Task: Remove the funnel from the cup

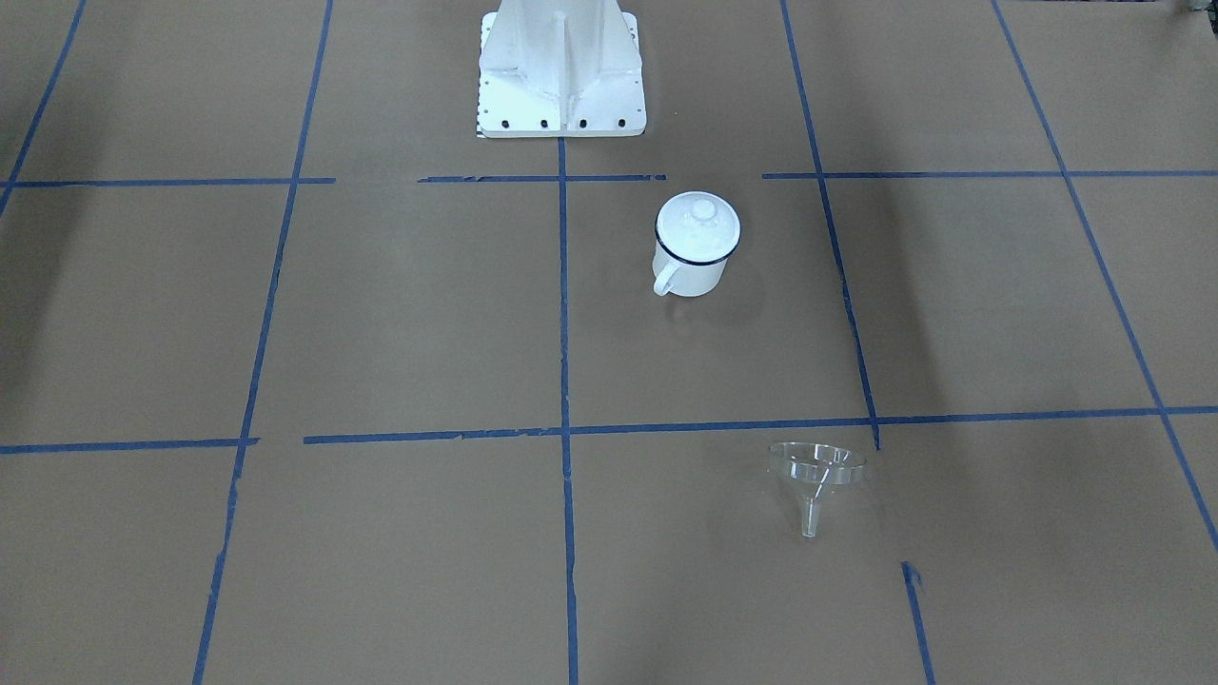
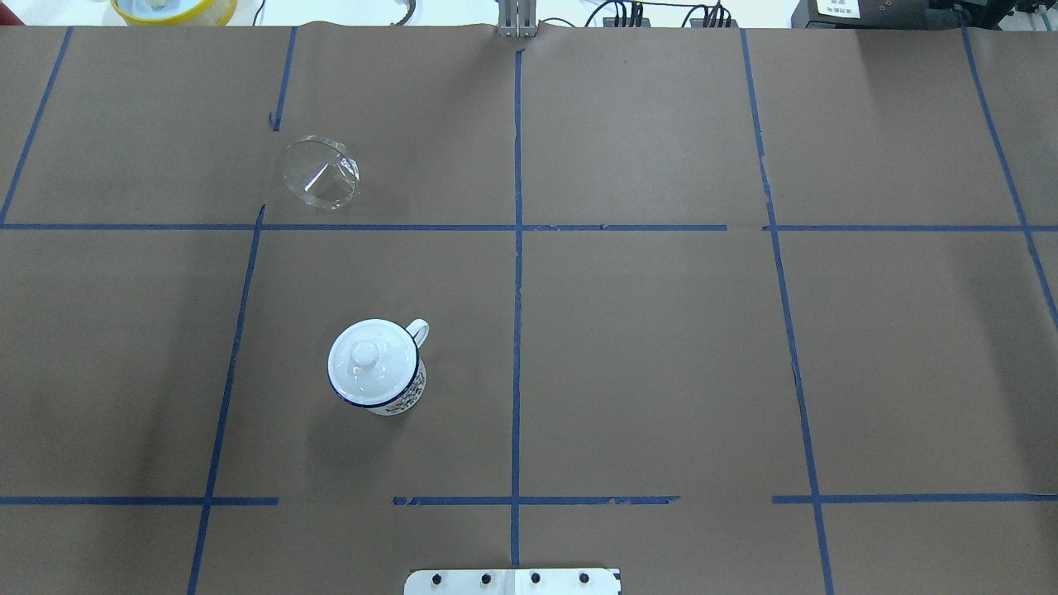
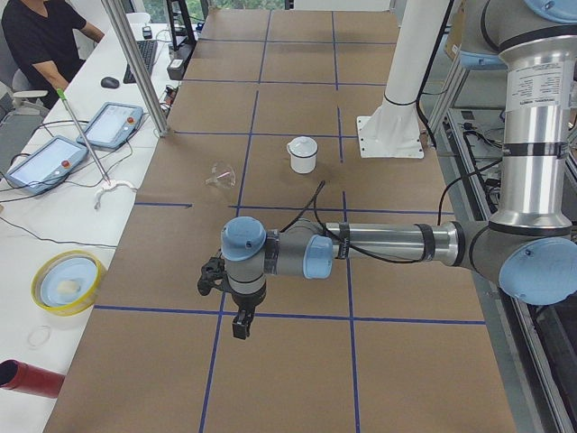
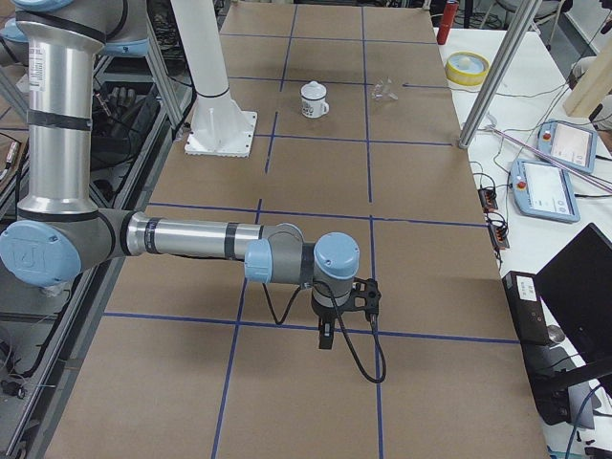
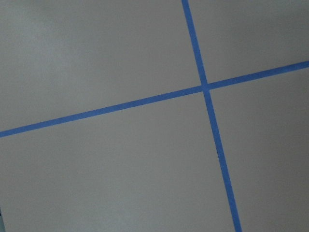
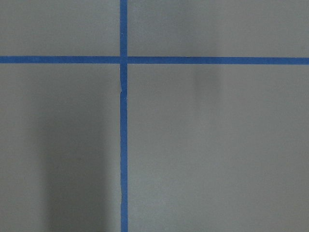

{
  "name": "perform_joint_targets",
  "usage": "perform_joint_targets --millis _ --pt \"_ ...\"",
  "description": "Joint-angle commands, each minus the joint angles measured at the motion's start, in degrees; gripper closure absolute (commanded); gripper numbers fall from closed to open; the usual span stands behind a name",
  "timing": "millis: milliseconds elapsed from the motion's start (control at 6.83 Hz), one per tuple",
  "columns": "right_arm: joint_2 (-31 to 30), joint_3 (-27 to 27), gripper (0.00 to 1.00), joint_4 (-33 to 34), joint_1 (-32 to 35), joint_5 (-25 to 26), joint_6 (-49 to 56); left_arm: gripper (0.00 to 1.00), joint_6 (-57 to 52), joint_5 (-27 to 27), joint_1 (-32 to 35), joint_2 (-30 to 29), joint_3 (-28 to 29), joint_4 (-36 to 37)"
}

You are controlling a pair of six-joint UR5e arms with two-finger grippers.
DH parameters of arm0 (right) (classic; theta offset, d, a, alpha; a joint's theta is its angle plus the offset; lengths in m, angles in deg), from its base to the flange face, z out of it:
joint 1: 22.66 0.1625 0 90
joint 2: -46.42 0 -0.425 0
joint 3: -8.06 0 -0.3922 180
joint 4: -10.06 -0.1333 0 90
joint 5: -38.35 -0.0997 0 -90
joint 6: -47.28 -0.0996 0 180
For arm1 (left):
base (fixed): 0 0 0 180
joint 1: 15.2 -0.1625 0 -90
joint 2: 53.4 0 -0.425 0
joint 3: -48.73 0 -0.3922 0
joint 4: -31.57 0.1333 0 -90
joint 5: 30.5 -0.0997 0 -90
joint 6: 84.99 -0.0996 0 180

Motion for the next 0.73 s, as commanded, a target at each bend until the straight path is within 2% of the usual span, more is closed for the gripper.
perform_joint_targets --millis 0,585 --pt "0.0 0.0 0.00 0.0 0.0 0.0 0.0 0.00 0.1 0.0 0.2 0.4 0.0 -0.3" --pt "0.0 -0.1 0.00 0.0 0.0 0.0 0.0 0.00 0.2 0.0 0.2 0.4 -0.5 -0.2"
